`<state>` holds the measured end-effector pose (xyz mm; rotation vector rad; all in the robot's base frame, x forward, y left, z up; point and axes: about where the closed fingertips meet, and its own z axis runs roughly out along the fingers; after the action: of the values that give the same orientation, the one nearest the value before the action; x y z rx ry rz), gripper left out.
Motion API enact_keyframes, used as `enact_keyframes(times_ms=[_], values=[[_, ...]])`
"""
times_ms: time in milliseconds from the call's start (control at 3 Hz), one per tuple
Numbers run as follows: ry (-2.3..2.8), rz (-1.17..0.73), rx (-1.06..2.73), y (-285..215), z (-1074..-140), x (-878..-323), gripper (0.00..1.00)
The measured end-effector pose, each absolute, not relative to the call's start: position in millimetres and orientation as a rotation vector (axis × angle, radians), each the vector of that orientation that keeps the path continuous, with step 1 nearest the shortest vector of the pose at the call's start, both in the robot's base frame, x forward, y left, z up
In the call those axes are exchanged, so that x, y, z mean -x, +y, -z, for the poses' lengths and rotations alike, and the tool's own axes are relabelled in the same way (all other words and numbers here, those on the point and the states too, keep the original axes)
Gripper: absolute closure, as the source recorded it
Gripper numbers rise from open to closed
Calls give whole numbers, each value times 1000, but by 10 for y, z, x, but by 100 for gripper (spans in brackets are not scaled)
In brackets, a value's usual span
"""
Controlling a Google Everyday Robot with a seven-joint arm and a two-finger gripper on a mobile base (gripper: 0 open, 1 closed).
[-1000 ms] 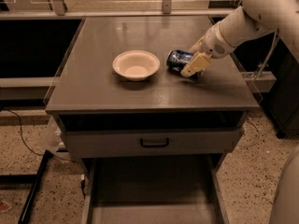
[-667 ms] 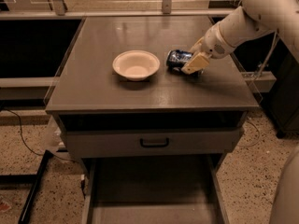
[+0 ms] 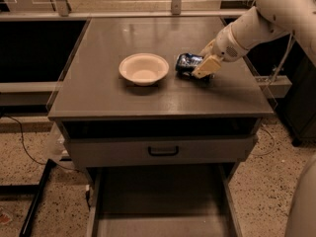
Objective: Place pepsi can into middle drawer
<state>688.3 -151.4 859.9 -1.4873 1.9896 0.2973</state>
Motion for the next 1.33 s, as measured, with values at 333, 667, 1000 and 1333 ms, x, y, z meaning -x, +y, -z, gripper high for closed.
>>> enact_keyframes(times_ms=[333,667,1000,1333], values=[[1975,-319,1483,-1510,-8586,-6806,100],[1974,-320,1483,-1510,-8614,-6803,100],[1930,-317,1482,-1578,-8668,-6554,100],[1869,-305,1463,-1768,-8718,-6128,100]])
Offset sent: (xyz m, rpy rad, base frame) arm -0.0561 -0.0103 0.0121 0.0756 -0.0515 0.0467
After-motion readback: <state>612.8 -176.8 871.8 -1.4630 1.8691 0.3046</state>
